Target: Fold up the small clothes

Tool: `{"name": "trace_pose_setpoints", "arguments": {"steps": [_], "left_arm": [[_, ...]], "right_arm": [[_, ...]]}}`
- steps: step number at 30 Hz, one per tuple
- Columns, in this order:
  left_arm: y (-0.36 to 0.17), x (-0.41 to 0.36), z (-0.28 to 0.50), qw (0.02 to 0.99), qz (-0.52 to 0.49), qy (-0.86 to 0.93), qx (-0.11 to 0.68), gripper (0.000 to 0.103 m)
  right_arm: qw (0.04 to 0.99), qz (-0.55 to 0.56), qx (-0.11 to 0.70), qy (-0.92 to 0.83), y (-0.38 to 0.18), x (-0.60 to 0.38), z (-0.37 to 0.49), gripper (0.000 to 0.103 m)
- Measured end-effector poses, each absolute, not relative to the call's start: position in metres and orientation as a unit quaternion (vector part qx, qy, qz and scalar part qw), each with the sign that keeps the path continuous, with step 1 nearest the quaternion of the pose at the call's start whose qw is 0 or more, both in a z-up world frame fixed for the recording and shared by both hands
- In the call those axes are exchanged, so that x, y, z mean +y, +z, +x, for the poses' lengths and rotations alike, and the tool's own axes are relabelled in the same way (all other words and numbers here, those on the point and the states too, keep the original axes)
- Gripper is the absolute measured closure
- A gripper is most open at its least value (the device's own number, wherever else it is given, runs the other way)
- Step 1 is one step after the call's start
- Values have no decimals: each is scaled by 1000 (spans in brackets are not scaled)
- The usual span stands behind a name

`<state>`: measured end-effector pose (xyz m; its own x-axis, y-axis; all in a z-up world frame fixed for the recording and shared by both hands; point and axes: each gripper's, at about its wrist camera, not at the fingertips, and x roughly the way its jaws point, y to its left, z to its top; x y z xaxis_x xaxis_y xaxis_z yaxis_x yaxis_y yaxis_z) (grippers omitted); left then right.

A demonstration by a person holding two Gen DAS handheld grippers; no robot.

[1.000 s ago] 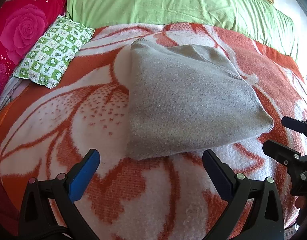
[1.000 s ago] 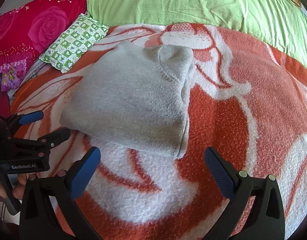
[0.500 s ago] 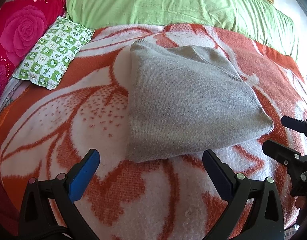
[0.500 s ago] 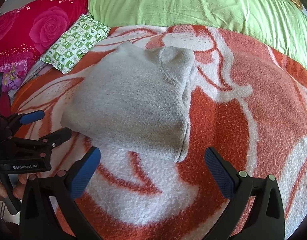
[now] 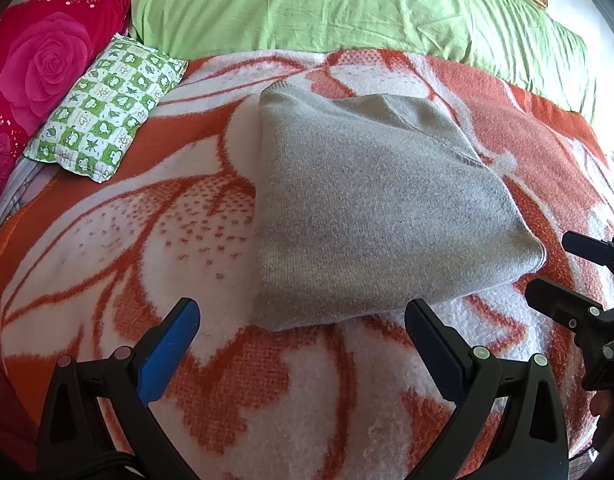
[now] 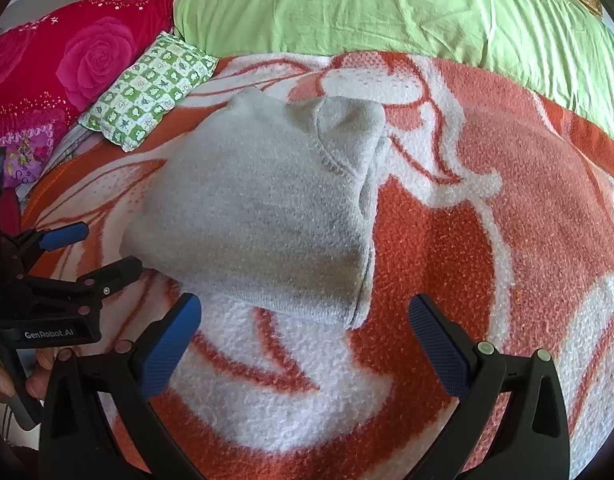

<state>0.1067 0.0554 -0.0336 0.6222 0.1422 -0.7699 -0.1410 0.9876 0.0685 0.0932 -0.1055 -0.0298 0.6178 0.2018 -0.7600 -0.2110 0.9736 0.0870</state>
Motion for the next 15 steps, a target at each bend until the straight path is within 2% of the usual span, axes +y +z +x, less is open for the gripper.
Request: {"name": "trace_pose_setpoints", "arguments": {"steps": [15], "left_arm": [[-35,59,110,900,1,71,430,1]], "right_arm": [[900,-3,420,117,-28,-101,96,0]]}}
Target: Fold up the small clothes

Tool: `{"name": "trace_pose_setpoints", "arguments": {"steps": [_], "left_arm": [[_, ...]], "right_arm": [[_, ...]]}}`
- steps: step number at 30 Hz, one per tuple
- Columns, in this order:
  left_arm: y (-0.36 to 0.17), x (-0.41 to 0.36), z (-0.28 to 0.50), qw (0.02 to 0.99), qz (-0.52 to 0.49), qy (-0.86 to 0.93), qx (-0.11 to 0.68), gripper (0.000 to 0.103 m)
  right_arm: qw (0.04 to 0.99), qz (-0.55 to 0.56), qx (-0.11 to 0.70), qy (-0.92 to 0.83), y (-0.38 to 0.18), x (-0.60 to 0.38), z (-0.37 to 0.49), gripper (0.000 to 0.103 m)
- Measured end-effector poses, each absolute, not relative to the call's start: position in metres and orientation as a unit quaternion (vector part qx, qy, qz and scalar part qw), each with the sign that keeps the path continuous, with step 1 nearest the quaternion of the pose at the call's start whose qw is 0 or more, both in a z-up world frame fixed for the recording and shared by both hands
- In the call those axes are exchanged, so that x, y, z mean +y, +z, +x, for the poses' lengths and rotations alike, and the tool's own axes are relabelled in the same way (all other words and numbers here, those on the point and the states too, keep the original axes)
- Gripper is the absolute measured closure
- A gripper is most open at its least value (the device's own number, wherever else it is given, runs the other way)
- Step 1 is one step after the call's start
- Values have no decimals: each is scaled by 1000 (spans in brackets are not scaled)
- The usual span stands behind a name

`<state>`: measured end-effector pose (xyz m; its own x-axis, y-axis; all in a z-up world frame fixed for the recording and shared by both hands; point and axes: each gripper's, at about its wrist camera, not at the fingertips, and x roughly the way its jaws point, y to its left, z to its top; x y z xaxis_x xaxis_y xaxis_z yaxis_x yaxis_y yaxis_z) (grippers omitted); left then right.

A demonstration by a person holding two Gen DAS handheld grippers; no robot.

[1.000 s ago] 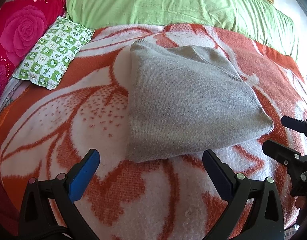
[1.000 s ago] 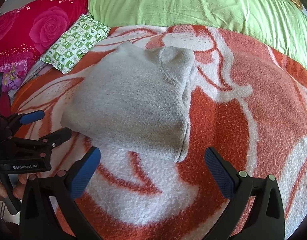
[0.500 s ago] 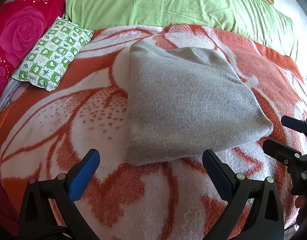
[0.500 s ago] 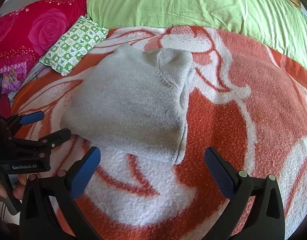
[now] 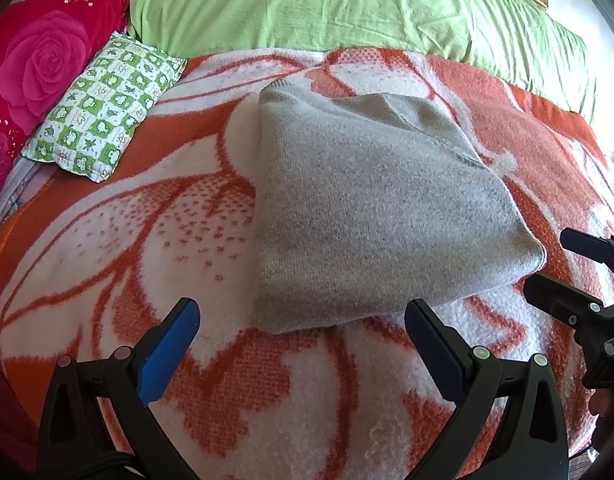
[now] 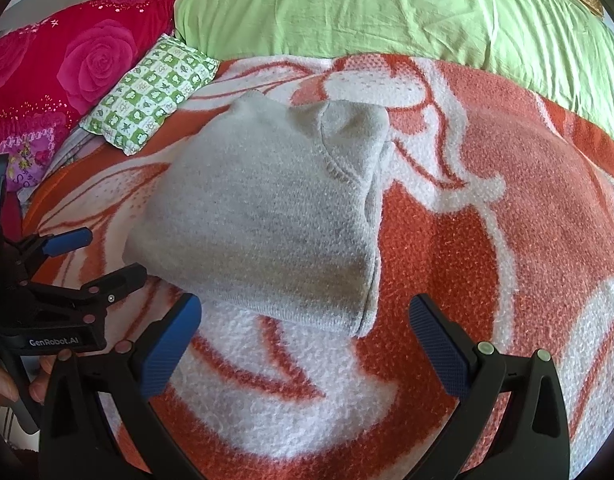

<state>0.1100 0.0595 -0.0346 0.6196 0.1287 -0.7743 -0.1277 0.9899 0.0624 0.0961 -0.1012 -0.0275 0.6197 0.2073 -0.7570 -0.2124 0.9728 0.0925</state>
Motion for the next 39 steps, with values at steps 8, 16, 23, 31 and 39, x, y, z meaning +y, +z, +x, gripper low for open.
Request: {"name": "trace_pose_setpoints", "arguments": {"steps": [8,16,23,31,39], "left_arm": [[-32,61,112,900,3,71,431,1],[-31,60,112,899,3,71,432,1],[-32,59,112,898,5,72,434,1],[-32,59,112,898,5,73,433,1],[-27,60,113,899,2,76,430,1]], "right_arm": [[900,-2,420,117,-27,-102,98,0],[901,-1,419,116,-26,-101,97,0],[901,0,419,115,-26,-101,97,0],[901,2,418,115,-26,-98,94,0],[905,6,409,116,-18,-97,94,0]]}}
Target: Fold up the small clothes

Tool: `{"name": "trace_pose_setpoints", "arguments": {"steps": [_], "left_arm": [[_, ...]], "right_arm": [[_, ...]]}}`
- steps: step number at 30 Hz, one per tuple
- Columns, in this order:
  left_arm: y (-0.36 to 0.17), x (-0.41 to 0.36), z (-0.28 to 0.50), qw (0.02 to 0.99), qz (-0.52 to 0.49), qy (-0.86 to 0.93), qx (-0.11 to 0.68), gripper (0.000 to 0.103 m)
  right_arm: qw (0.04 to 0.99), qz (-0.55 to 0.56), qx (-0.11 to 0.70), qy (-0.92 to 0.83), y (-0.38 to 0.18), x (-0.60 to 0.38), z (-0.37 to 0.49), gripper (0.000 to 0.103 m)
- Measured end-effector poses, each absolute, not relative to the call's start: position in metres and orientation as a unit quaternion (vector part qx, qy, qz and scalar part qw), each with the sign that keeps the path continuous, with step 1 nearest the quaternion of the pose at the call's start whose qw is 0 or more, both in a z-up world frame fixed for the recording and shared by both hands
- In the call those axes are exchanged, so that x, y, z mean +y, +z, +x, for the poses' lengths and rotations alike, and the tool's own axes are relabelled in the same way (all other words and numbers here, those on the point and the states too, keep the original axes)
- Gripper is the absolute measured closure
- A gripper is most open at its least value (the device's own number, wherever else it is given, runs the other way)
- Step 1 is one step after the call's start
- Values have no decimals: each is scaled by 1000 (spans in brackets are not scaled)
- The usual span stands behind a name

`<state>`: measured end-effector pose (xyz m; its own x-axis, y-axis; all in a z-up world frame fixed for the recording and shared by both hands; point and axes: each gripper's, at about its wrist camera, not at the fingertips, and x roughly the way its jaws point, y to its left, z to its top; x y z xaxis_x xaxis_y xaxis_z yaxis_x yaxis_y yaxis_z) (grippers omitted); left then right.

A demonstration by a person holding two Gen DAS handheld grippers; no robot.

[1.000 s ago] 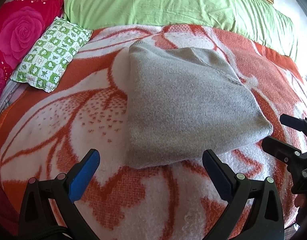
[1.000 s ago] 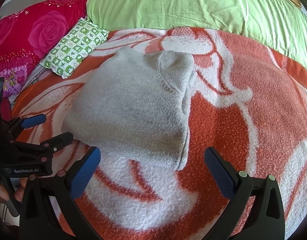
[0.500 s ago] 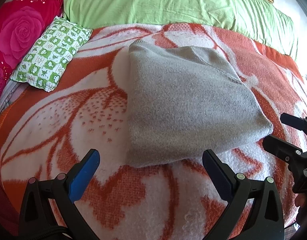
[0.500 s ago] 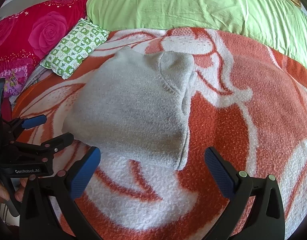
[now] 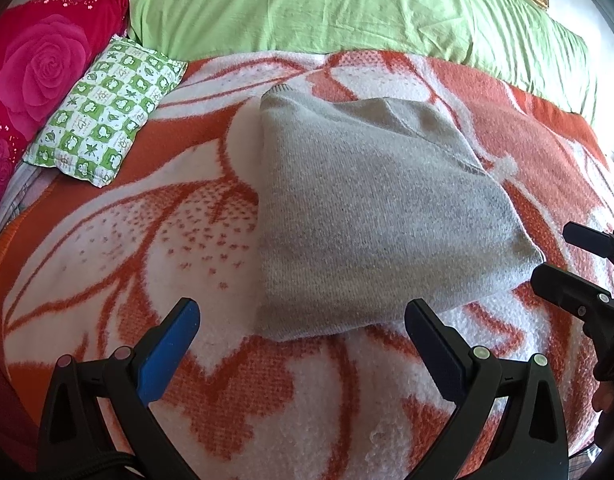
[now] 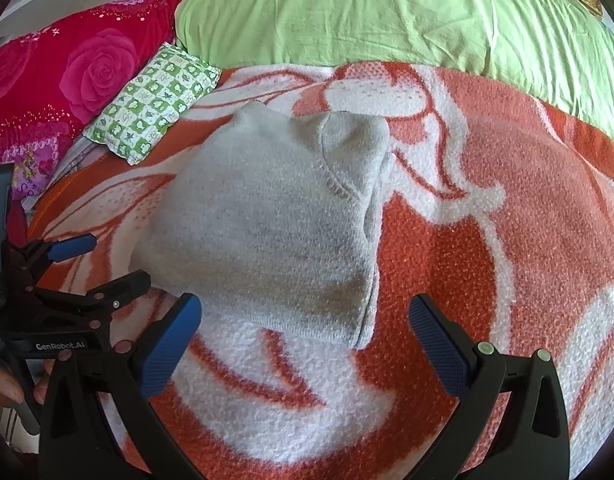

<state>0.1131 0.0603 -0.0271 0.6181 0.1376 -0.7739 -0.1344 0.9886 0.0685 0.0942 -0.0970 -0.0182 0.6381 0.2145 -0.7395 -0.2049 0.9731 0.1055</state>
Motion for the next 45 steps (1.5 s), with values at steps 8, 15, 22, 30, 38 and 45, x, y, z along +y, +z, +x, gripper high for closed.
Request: {"name": "trace_pose_setpoints", "arguments": {"steps": [8,15,22,30,38,45], "left_arm": [[-27,60,117,897,1,81,435,1],[-26,66,123,892,1,101,441,3],[-23,67,126,892,-1,100,440,3],[-22,67,128,892,-5,98,440,3],[-20,66,129,893,-6,96,439,3],[-20,65,130,893,-6,96,439,3]], "right_arm": [[904,8,410,121,-16,-97,100,0],[904,11,409,123,-15,-97,101,0],[904,11,408,128,-12,-96,107,0],[903,16,410,129,-11,-98,112,0],[903,19,410,128,-11,-101,115,0],[902,21,411,129,-11,-102,115,0]]}}
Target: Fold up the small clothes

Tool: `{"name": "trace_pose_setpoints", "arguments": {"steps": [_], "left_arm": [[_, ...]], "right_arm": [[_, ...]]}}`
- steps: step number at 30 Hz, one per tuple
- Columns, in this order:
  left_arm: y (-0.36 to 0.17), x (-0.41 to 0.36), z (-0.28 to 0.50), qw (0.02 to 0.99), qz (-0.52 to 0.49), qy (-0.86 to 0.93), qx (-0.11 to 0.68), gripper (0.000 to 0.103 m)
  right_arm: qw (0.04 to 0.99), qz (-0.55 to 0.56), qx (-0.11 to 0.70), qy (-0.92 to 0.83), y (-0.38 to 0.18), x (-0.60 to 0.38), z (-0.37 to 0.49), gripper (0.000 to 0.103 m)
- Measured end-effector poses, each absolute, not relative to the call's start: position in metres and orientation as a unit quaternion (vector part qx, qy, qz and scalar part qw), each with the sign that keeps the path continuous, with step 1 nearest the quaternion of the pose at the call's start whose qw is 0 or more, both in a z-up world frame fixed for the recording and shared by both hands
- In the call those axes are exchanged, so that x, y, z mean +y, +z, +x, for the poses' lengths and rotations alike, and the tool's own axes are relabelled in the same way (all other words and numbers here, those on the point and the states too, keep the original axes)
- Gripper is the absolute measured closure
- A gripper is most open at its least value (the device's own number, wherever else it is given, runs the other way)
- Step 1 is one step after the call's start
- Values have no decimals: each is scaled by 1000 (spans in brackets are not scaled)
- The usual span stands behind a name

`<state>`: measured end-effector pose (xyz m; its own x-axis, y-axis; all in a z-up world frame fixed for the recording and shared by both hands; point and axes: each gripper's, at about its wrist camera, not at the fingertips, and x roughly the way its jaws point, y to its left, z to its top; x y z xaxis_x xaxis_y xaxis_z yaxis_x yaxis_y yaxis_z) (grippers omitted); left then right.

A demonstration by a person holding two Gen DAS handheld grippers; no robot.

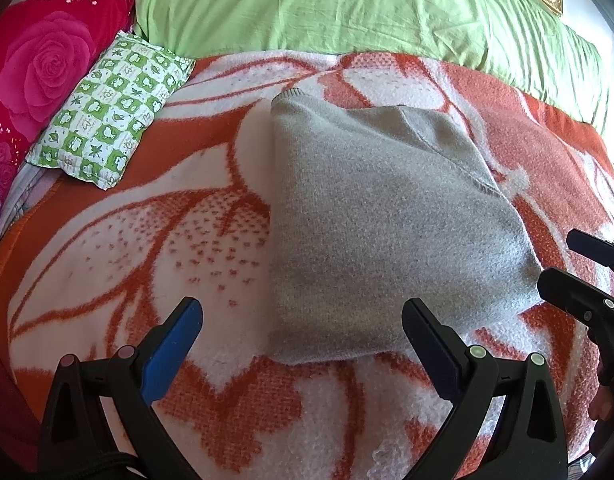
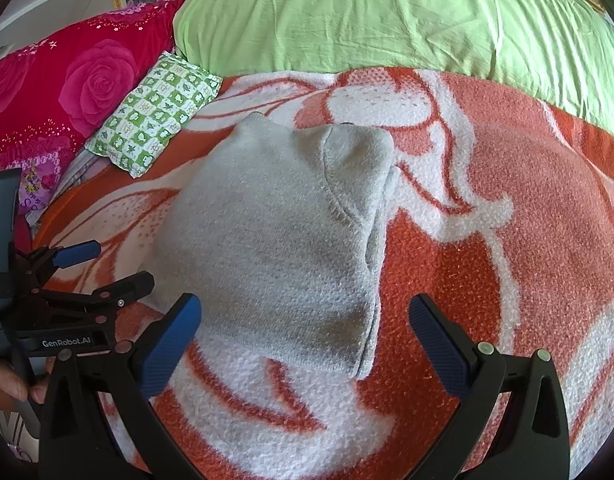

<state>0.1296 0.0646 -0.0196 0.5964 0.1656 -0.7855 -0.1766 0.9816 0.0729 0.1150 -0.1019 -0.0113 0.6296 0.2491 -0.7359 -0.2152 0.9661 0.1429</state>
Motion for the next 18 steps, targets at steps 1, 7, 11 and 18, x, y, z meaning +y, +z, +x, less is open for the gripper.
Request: {"name": "trace_pose_setpoints", "arguments": {"steps": [1,7,11,18], "left_arm": [[-19,64,130,894,-5,96,438,3],[-19,64,131,893,-10,97,439,3],[-17,64,132,894,-9,97,438,3],[-17,66,137,892,-13,101,441,3]], "right_arm": [[902,21,411,128,-11,-102,115,0],[903,23,410,129,-10,-104,117,0],[904,27,408,127,-8,-106,120,0],[902,32,410,128,-8,-107,126,0]]}}
